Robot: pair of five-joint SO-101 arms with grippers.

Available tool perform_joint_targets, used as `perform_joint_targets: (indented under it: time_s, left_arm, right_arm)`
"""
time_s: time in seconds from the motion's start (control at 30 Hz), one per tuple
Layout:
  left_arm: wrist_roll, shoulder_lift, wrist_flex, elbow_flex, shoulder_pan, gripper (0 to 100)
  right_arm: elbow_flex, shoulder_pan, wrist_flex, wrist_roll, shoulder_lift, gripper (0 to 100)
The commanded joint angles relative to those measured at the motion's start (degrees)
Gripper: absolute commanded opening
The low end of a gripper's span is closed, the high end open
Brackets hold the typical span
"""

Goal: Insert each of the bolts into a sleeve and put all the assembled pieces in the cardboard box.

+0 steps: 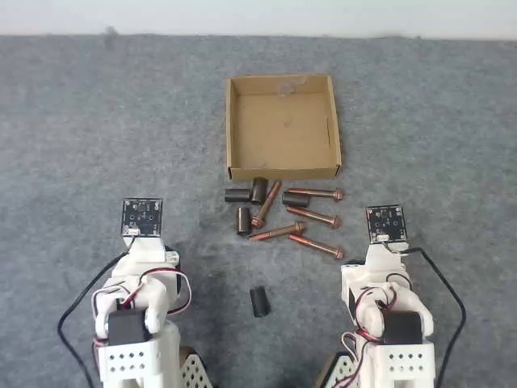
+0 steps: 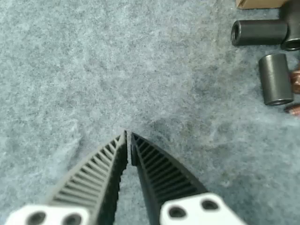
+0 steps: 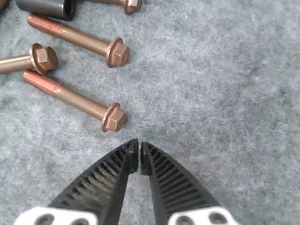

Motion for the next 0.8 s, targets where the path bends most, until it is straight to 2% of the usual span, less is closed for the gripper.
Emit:
perform_joint_targets:
  time_s: [0.0,0.4,0.63,0.77]
  left_arm:
    - [-0.4,-0.6,0.1,-0.4,0.0,1]
    - [-0.2,-0.7,0.0,-0.5,-0.4,1]
    - [-0.2,-0.7,0.1,-5.3,-0.5,1]
    - [-0.2,-0.7,-0.1,-9.1,-7.4,1]
  right_arm:
    - [1.1,0.5,0.2,0.6,0.7,0.6]
    - [1.1,0.8,0.3,0.5,0.7,0.6]
    - [1.1,0.3,0.3,0.7,0.7,0.6]
    - [-0.4,0.3,-0.1,0.7,0.7,0.6]
